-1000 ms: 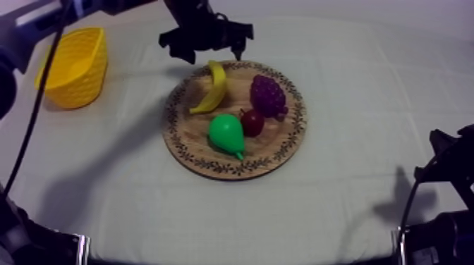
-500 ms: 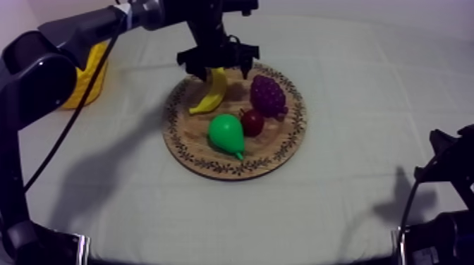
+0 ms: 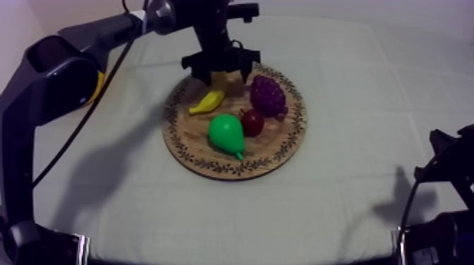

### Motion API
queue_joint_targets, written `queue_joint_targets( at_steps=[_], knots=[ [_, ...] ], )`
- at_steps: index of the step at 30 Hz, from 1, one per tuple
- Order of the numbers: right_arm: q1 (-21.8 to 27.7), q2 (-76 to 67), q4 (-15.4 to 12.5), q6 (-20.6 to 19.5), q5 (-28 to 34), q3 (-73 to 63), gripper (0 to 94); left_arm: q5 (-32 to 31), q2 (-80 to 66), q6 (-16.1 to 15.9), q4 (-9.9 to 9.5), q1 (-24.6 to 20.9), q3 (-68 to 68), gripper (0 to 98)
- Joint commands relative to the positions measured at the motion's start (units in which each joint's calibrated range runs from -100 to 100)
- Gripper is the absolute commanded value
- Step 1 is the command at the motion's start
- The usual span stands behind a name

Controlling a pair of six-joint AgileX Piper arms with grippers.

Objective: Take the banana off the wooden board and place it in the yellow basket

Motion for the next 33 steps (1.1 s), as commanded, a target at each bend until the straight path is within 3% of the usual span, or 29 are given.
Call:
queue_joint_targets(
  at_steps=[1, 11, 21, 33],
  knots=[
    [0.0, 0.0, 0.0, 0.0, 0.0, 0.0, 0.6, 0.1, 0.3, 0.2, -0.05, 0.0, -0.1, 69.0],
    [0.0, 0.0, 0.0, 0.0, 0.0, 0.0, 0.6, 0.3, 1.0, 0.5, 0.74, -0.6, 1.3, 55.4],
    [0.0, 0.0, 0.0, 0.0, 0.0, 0.0, 0.6, 0.4, 1.0, 1.8, 0.68, -0.8, 2.2, 15.1],
    [0.0, 0.0, 0.0, 0.0, 0.0, 0.0, 0.6, 0.4, -8.9, 2.4, -0.9, -0.8, 8.8, 9.8]
  ],
)
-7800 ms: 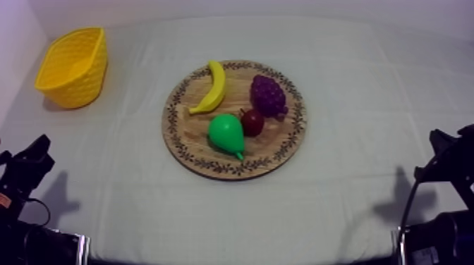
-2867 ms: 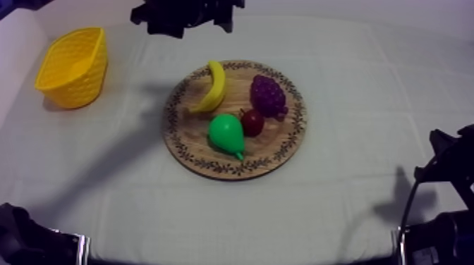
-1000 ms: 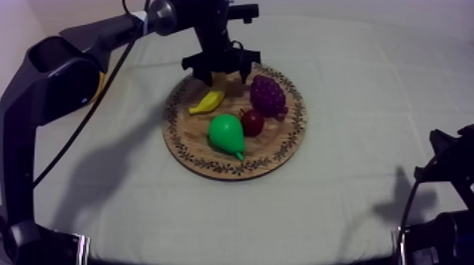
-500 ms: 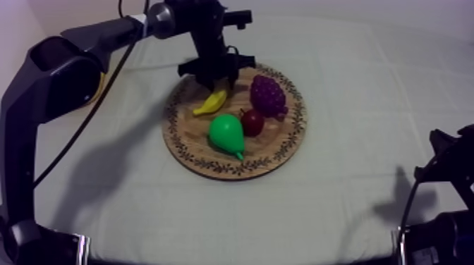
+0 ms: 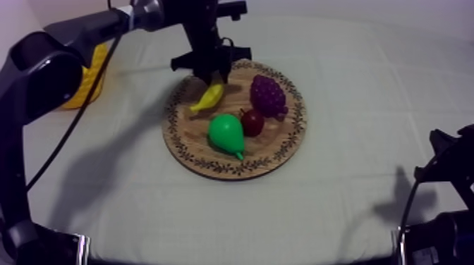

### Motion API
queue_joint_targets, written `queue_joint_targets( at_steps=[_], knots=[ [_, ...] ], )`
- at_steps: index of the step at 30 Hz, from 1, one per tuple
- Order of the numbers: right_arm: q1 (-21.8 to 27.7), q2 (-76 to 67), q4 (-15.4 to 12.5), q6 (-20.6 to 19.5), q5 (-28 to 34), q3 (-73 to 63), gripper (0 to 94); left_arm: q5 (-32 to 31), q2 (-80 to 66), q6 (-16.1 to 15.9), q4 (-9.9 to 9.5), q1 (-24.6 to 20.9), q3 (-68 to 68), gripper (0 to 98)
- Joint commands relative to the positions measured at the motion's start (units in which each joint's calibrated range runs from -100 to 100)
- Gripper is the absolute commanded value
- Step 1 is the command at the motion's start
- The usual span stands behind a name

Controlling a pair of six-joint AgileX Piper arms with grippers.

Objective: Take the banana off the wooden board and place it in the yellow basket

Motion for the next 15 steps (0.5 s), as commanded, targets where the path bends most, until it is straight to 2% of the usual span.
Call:
queue_joint_targets(
  at_steps=[1, 15],
  knots=[
    [0.0, 0.0, 0.0, 0.0, 0.0, 0.0, 0.6, -0.1, -4.4, 0.0, -0.69, 0.0, 1.9, 9.7],
    [0.0, 0.0, 0.0, 0.0, 0.0, 0.0, 0.6, 0.1, -35.9, 1.1, -8.03, -1.8, 16.9, 10.0]
  ],
)
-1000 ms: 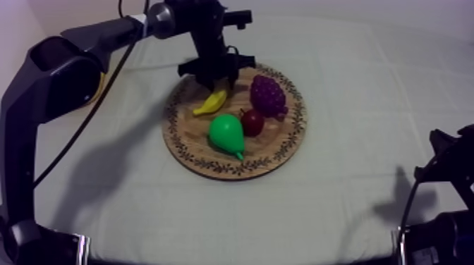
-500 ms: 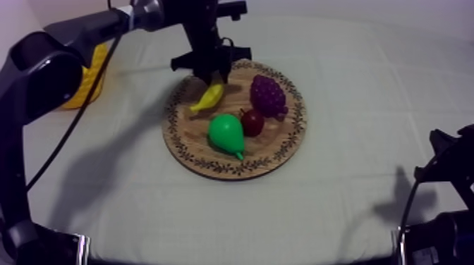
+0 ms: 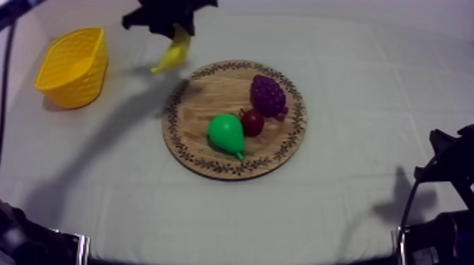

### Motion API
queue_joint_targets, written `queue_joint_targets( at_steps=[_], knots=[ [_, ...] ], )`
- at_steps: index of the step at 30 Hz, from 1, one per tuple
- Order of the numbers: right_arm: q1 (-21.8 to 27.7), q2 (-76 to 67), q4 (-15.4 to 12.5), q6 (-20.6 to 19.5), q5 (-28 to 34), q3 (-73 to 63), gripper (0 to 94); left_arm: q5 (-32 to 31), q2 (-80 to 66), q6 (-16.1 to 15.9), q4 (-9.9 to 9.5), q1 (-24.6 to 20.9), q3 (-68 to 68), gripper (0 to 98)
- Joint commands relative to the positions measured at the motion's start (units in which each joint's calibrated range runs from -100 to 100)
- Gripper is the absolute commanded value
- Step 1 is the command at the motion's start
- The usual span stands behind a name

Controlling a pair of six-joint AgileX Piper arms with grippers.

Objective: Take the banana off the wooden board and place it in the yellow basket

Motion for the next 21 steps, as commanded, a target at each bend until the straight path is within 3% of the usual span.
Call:
queue_joint_targets(
  at_steps=[1, 12, 21],
  knots=[
    [0.0, 0.0, 0.0, 0.0, 0.0, 0.0, 0.6, 0.2, -9.2, 0.2, -0.96, -0.7, 3.7, 10.1],
    [0.0, 0.0, 0.0, 0.0, 0.0, 0.0, 0.6, -0.4, -24.9, -3.0, -3.95, -8.8, 13.3, 11.1],
    [0.0, 0.0, 0.0, 0.0, 0.0, 0.0, 0.6, -6.0, -23.2, -8.0, -4.34, -19.3, 15.9, 12.2]
  ],
)
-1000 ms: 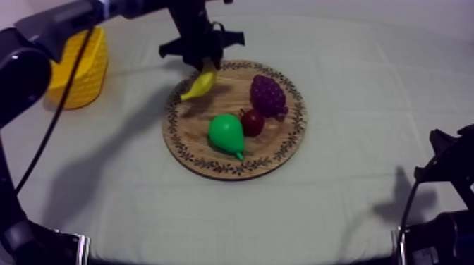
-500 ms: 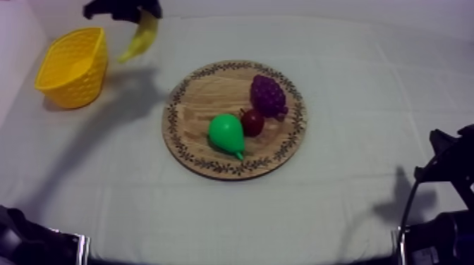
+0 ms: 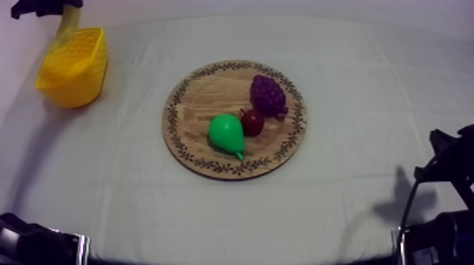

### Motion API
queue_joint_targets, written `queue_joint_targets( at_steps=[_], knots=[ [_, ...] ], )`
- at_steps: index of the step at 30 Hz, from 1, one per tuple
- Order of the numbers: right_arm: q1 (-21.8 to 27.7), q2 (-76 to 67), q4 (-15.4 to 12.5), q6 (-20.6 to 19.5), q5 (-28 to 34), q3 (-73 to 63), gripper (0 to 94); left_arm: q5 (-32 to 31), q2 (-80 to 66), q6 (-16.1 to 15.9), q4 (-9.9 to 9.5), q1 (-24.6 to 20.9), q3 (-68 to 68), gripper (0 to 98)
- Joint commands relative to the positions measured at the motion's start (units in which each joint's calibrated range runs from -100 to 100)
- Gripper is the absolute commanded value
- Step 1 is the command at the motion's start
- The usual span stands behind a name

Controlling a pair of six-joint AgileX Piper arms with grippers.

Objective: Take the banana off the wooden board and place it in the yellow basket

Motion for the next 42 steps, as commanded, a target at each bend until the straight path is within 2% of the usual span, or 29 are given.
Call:
queue_joint_targets(
  at_steps=[1, 10, 16, 21, 22, 26, 28, 31, 37, 42],
  knots=[
    [0.0, 0.0, 0.0, 0.0, 0.0, 0.0, 0.6, -1.6, 1.8, -1.5, 0.01, -4.2, 0.2, 12.4],
    [0.0, 0.0, 0.0, 0.0, 0.0, 0.0, 0.6, -8.6, 12.4, -4.2, 0.24, -11.3, 0.1, 13.3],
    [0.0, 0.0, 0.0, 0.0, 0.0, 0.0, 0.6, -12.6, 18.4, -6.0, 0.72, -12.9, -0.7, 23.8],
    [0.0, 0.0, 0.0, 0.0, 0.0, 0.0, 0.6, -13.7, 22.0, -6.9, 1.26, -13.0, -2.3, 28.3],
    [0.0, 0.0, 0.0, 0.0, 0.0, 0.0, 0.6, -13.8, 22.6, -7.0, 1.3, -13.0, -2.6, 30.6],
    [0.0, 0.0, 0.0, 0.0, 0.0, 0.0, 0.6, -13.2, 24.3, -6.7, 1.43, -12.9, -3.1, 60.8],
    [0.0, 0.0, 0.0, 0.0, 0.0, 0.0, 0.6, -12.8, 24.6, -6.7, 1.6, -12.9, -2.8, 72.3],
    [0.0, 0.0, 0.0, 0.0, 0.0, 0.0, 0.6, -12.6, 23.5, -6.9, 1.9, -12.9, -1.2, 81.1],
    [0.0, 0.0, 0.0, 0.0, 0.0, 0.0, 0.6, -14.7, 13.2, -6.9, 2.05, -13.3, 8.0, 82.2],
    [0.0, 0.0, 0.0, 0.0, 0.0, 0.0, 0.6, -16.7, -1.2, -7.3, 1.87, -13.4, 18.1, 71.9]
  ],
)
